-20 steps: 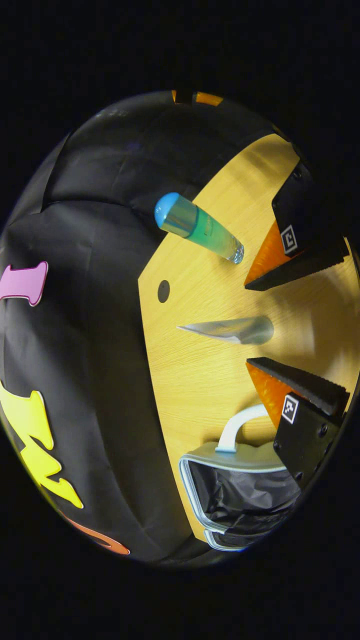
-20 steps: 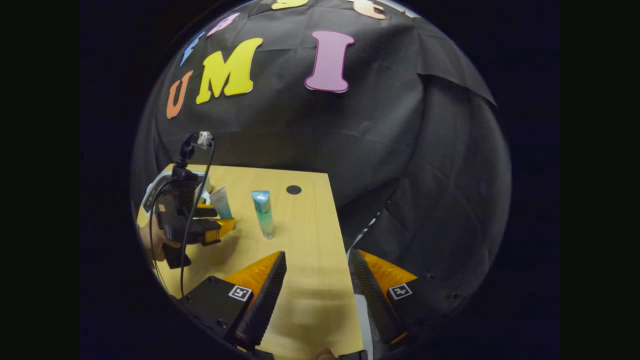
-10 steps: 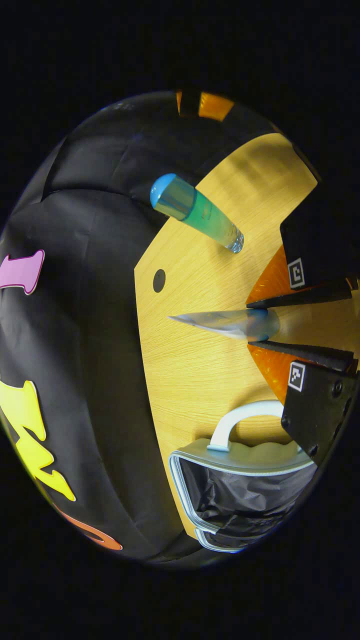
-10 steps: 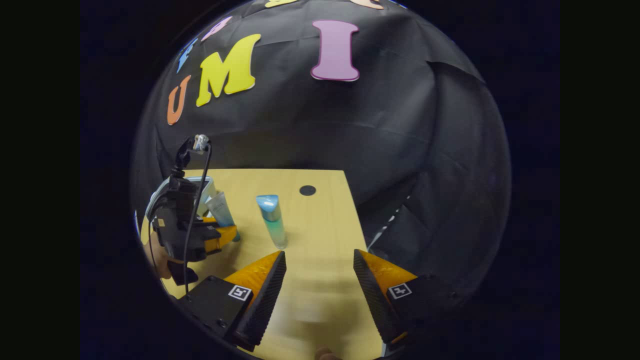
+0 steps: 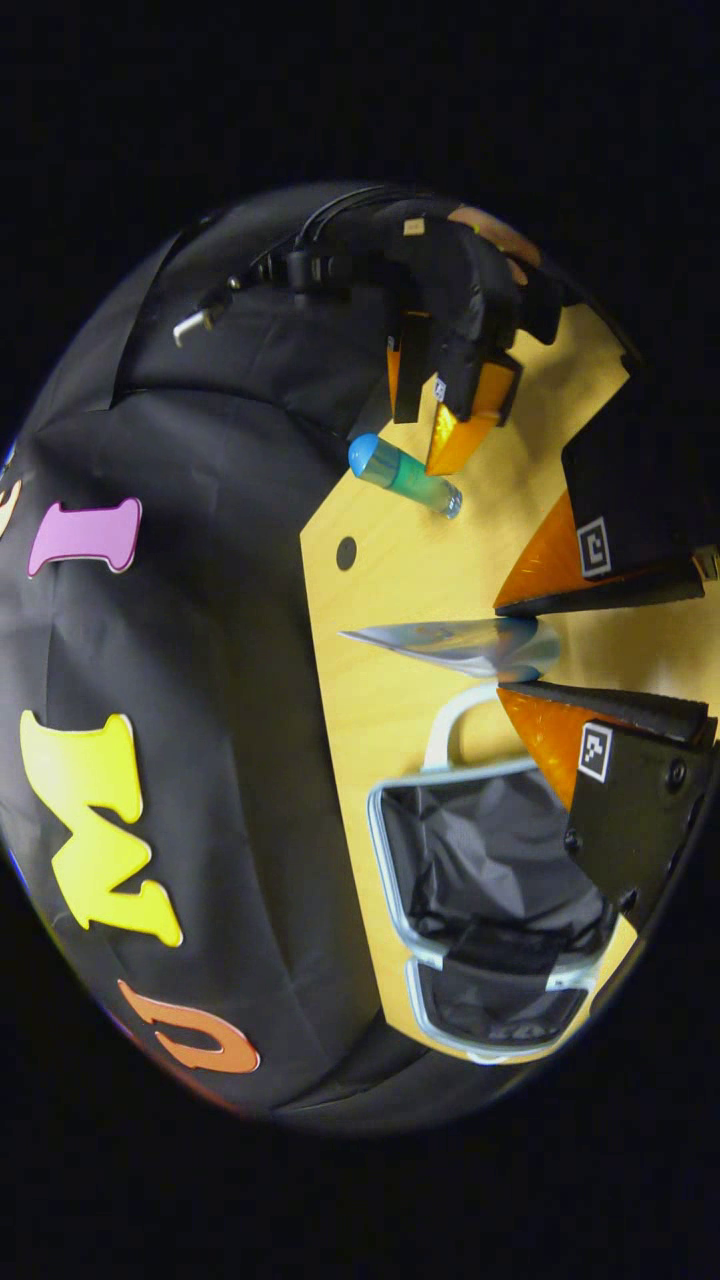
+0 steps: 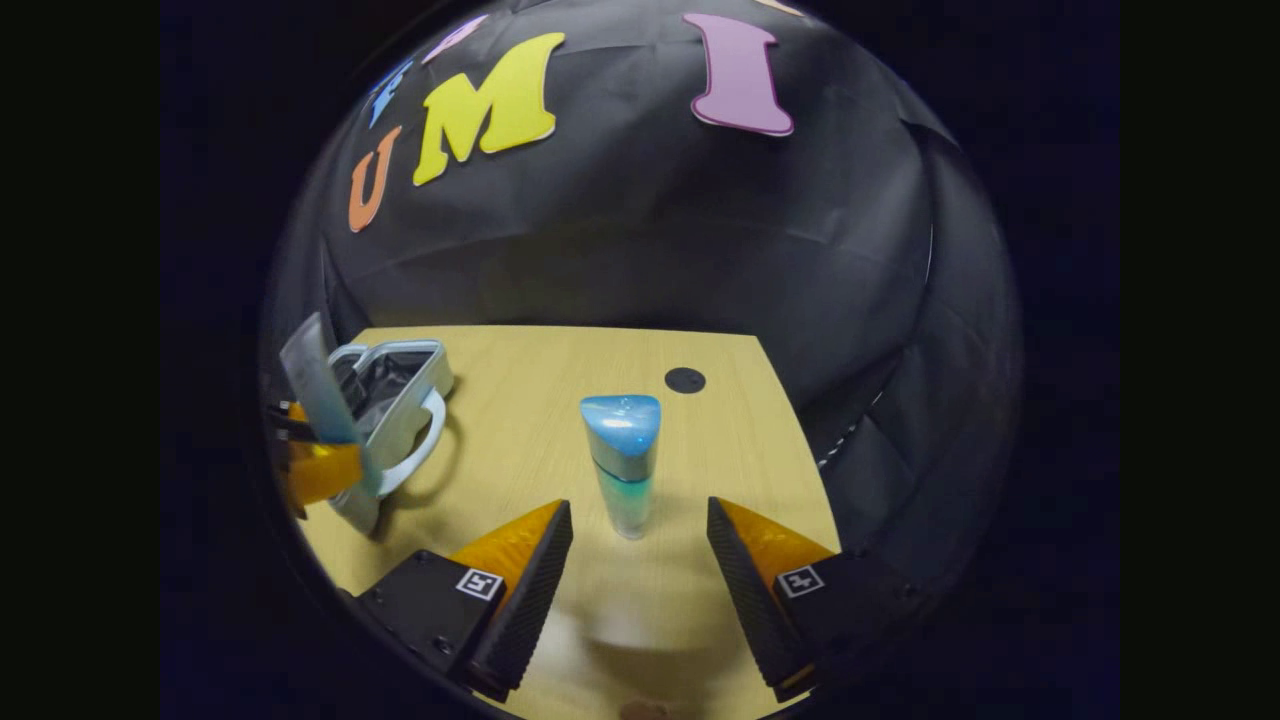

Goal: First open the suitcase, pack the skin care products into it, and then close the suitcase.

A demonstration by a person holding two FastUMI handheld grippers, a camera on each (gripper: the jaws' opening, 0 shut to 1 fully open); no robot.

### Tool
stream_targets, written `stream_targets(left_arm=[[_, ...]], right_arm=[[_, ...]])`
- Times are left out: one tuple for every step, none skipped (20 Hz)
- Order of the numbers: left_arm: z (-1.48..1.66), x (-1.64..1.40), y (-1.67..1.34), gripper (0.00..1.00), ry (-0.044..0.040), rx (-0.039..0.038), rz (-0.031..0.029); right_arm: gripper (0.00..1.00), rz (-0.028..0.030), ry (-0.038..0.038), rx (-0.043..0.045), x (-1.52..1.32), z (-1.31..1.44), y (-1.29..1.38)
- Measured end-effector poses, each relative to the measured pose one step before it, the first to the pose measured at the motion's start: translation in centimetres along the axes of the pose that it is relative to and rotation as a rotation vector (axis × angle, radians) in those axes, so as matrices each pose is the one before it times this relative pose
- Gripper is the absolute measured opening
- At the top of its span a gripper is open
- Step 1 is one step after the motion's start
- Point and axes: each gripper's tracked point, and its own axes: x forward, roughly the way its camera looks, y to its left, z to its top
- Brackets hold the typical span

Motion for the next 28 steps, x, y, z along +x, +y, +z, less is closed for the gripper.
stream_targets(left_arm=[[-0.305, -0.954, 1.214, 0.38, 0.00596, -0.00433, 0.02309], [-0.393, -0.822, 1.366, 0.39, 0.00695, -0.00667, 0.02304], [-0.346, -0.715, 1.164, 0.38, 0.00731, -0.00934, 0.02172], [-0.296, -1.195, 1.015, 0.38, 0.00262, -0.01037, 0.01638], [-0.234, -0.781, 0.992, 0.39, 0.00288, -0.01013, 0.01438], [-0.331, -0.351, 1.029, 0.39, 0.00342, -0.0078, 0.01604], [-0.324, -0.369, 0.859, 0.39, 0.00367, -0.00925, 0.01248], [-0.334, -0.458, 0.81, 0.39, 0.00729, -0.01236, 0.00787], [-0.307, -0.39, 0.779, 0.39, 0.00898, -0.0098, 0.00877], [-0.405, -0.203, 0.859, 0.39, 0.00833, -0.00604, 0.00582], [-0.287, 0.05, 0.975, 0.39, 0.01074, -0.00535, 0.00561], [-0.205, 0.21, 1.219, 0.39, 0.00624, -0.00522, 0.00905], [-0.113, 0.263, 1.074, 0.39, 0.00657, -0.00533, 0.0058], [0.153, 0.322, 1.053, 0.39, -0.00059, -0.00223, 0.01119], [0.083, 0.461, 1.011, 0.39, 0.00034, -0.0048, 0.01053], [-0.486, 0.389, 0.752, 0.39, 0.00909, -0.00526, 0.00581], [-0.427, 0.557, 0.737, 0.39, 0.01114, -0.00354, 0.00844], [-0.273, 0.789, 0.529, 0.39, 0.0119, -0.0022, 0.00132], [-0.117, 0.856, 0.186, 0.39, 0.01328, -0.00009, -0.01093], [-0.131, 0.938, 0.036, 0.39, 0.01347, 0.00722, -0.01428], [-0.391, 0.801, 0.034, 0.39, 0.02278, 0.00789, -0.00818], [-0.575, 0.778, 0.028, 0.39, 0.02451, 0.00601, -0.00784], [-0.5, 0.604, -0.021, 0.39, 0.03001, 0.00198, -0.00434], [-0.403, 0.729, 0.094, 0.39, 0.02414, 0.00241, -0.00093], [-0.236, 0.522, 0.051, 0.39, 0.02105, 0.00141, 0.00181], [-0.338, 0.621, 0.119, 0.39, 0.01931, -0.00089, -0.00316], [-0.334, 0.542, -0.009, 0.39, 0.02777, 0.0027, -0.00085], [-0.523, 0.355, 0.152, 0.39, 0.02878, 0.00578, 0.00536]], right_arm=[[0.8, -0.00209, 0.00307, -0.00551, 0.864, -0.153, 0.114], [0.79, -0.0034, -0.00044, -0.00421, 0.713, -0.052, 0.014], [0.73, -0.00672, 0.00412, -0.00268, 0.651, -0.233, 0.017], [0.73, -0.00957, 0.00646, -0.0041, 0.586, -0.174, 0.017], [0.63, 0.00239, 0.00201, 0.00767, 0.497, -0.183, 0.207], [0.6, -0.0024, -0.00106, 0.00902, 0.797, -0.143, 0.158], [0.5, -0.02271, 0.01422, -0.00061, 0.998, -0.522, -0.29], [0.39, -0.00238, -0.01123, -0.00275, -0.79, 0.482, 0.141], [0.42, 0.00324, -0.01032, 0.00077, 0.106, 0.262, 0.325], [0.4, 0.00342, -0.00725, 0.00021, 0.147, 0.269, 0.302], [0.41, 0.00071, -0.00407, 0.00116, -0.043, 0.128, 0.156], [0.4, -0.00349, 0.00087, 0.00441, 0.128, -0.031, -0.025], [0.39, -0.00007, 0.00978, 0.01146, -0.319, -0.268, 0.091], [0.39, -0.00039, 0.00393, 0.01807, -0.667, -0.307, 0.249], [0.4, -0.00163, -0.00372, 0.00627, -0.737, -0.131, 0.233], [0.4, -0.00425, -0.01083, -0.00734, -1.113, -0.165, 0.194], [0.39, -0.00188, -0.00846, -0.0079, -1.356, -0.057, 0.403], [0.39, 0.0014, -0.00584, -0.00065, -1.811, -0.069, 0.633], [0.39, 0.00676, -0.00882, -0.00027, -1.904, 0.12, 0.828], [0.4, 0.00456, -0.00334, -0.01326, -2.184, -0.05, 0.927], [0.39, 0.00485, -0.00527, -0.01875, -2.125, 0.028, 0.938], [0.39, 0.00752, -0.0068, -0.00826, -2.302, 0.139, 1.025], [0.39, 0.01529, 0.00087, 0.01076, -2.024, 0.129, 1.196], [0.39, 0.01726, 0.00743, 0.03058, -2.091, -0.107, 1.496], [0.39, 0.00619, 0.00779, 0.0257, -1.262, -0.218, 0.998], [0.39, -0.00013, 0.00586, 0.01964, -1.116, -0.425, 0.792], [0.37, -0.00399, 0.00338, 0.00973, -0.982, -0.343, 0.741], [0.39, -0.00605, 0.0066, 0.00398, -0.8, -0.593, 0.611]])
